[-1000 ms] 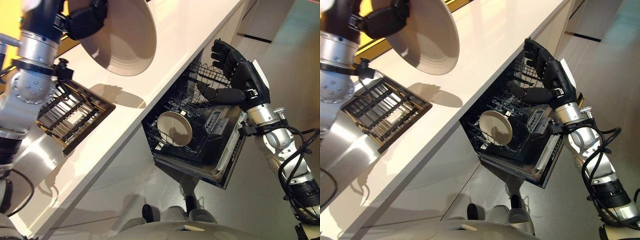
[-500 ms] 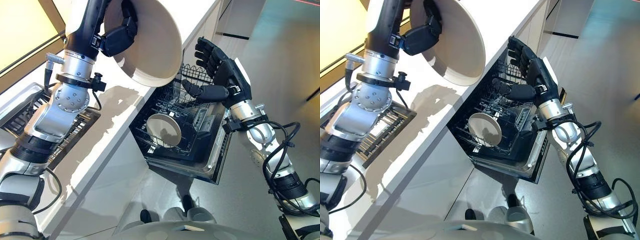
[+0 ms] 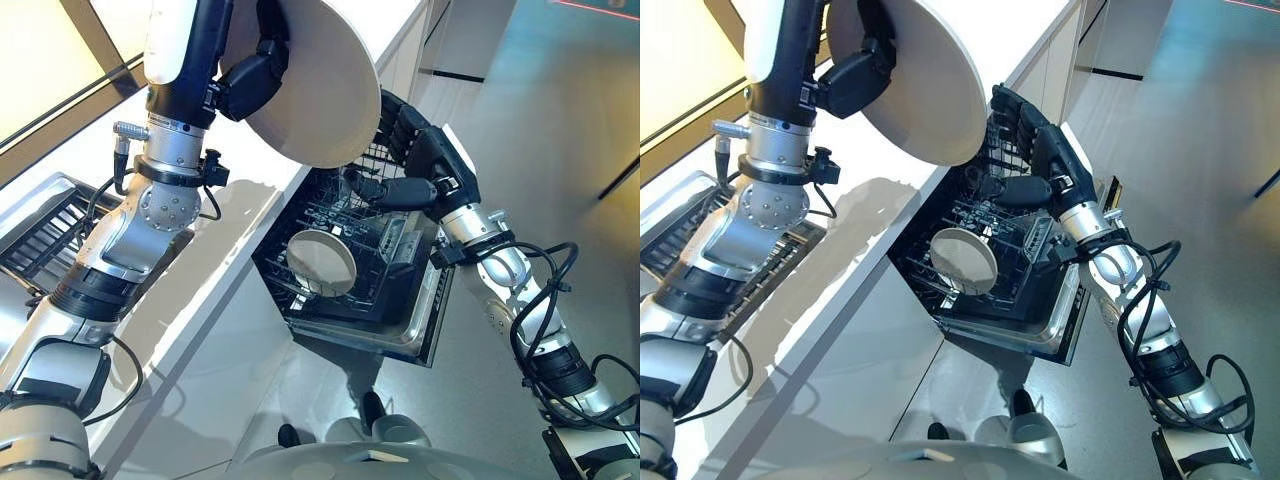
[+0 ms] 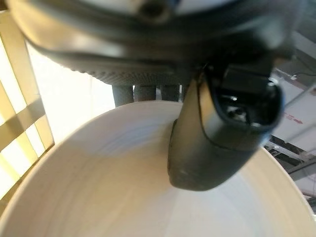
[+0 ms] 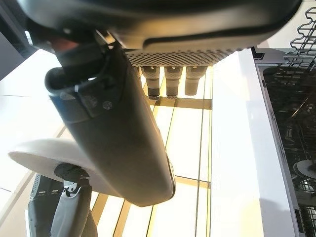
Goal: Pick up plates and place into dishwasher.
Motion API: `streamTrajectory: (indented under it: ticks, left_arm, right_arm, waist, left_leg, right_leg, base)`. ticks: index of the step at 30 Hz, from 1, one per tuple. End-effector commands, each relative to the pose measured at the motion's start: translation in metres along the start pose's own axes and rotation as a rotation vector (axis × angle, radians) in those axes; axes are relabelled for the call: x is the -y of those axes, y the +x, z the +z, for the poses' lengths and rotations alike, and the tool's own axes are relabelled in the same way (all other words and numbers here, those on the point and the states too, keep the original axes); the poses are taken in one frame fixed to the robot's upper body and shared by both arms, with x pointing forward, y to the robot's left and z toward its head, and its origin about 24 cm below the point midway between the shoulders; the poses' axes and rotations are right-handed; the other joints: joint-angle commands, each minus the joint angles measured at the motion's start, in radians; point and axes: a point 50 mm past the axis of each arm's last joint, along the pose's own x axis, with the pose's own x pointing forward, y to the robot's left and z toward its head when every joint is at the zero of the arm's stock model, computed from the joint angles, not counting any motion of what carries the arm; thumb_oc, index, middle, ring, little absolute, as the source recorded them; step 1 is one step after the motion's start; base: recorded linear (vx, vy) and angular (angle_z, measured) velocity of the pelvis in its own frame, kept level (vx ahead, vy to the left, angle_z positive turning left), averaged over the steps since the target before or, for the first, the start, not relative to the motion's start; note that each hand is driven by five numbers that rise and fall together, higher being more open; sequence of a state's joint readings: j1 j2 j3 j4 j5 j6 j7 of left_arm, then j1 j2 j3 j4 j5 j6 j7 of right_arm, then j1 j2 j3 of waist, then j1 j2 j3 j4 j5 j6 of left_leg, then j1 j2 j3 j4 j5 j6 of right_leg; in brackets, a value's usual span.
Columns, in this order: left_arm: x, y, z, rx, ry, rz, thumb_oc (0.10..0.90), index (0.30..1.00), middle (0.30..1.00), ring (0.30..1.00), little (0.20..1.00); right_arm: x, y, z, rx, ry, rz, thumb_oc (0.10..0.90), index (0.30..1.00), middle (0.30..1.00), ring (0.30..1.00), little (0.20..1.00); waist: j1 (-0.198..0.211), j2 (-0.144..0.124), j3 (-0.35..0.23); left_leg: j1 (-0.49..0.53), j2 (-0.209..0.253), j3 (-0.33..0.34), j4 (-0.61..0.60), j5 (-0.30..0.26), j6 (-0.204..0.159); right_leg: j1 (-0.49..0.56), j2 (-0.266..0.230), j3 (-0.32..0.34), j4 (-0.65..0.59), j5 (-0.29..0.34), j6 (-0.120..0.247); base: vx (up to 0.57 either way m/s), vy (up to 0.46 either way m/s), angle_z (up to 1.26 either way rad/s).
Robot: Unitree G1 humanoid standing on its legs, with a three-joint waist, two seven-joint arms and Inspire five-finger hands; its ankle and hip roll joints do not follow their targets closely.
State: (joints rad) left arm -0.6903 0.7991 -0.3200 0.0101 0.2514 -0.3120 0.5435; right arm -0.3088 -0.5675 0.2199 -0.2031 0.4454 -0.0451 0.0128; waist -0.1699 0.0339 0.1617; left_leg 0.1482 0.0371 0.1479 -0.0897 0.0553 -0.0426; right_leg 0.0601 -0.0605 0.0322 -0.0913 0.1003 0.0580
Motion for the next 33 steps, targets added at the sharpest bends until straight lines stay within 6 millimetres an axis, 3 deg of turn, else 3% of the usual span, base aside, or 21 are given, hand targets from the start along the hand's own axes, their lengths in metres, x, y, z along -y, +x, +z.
streamTrajectory:
  ticks: [1, 22, 33]
  left_arm:
    - [-0.022, 0.042, 0.013, 0.158, 0.041, 0.19, 0.1, 0.3, 0.3, 0.3, 0.2]
    - [-0.017, 0.03, 0.005, 0.157, 0.049, 0.182, 0.1, 0.3, 0.3, 0.3, 0.2]
    - [0.006, -0.002, -0.005, 0.07, -0.035, 0.194, 0.1, 0.3, 0.3, 0.3, 0.2]
  right_arm:
    - [-0.01, 0.018, 0.043, 0.235, 0.04, 0.067, 0.8, 0.9, 0.9, 0.9, 0.9]
    - [-0.01, 0.016, 0.042, 0.239, 0.077, 0.066, 0.8, 0.9, 0.9, 0.9, 0.9]
    - [-0.001, 0.017, 0.054, 0.338, 0.086, -0.021, 0.8, 0.9, 0.9, 0.9, 0.9]
  waist:
    - [-0.004, -0.017, -0.113]
    - [-0.009, -0.018, -0.118]
    - [-0.002, -0.031, -0.116]
  left_leg:
    - [0.02, -0.062, -0.014, 0.002, -0.07, 0.03]
    - [0.022, -0.06, -0.01, 0.002, -0.071, 0.033]
    - [0.022, -0.058, -0.012, 0.002, -0.063, 0.034]
  right_leg:
    - [0.038, 0.053, -0.025, 0.015, -0.026, 0.032]
    - [0.039, 0.058, -0.017, 0.015, -0.027, 0.028]
    - [0.036, 0.06, -0.016, 0.014, -0.016, 0.024]
  base:
    - [0.05, 0.005, -0.05]
    - [0.0, -0.003, -0.01]
    - [-0.01, -0.006, 0.0]
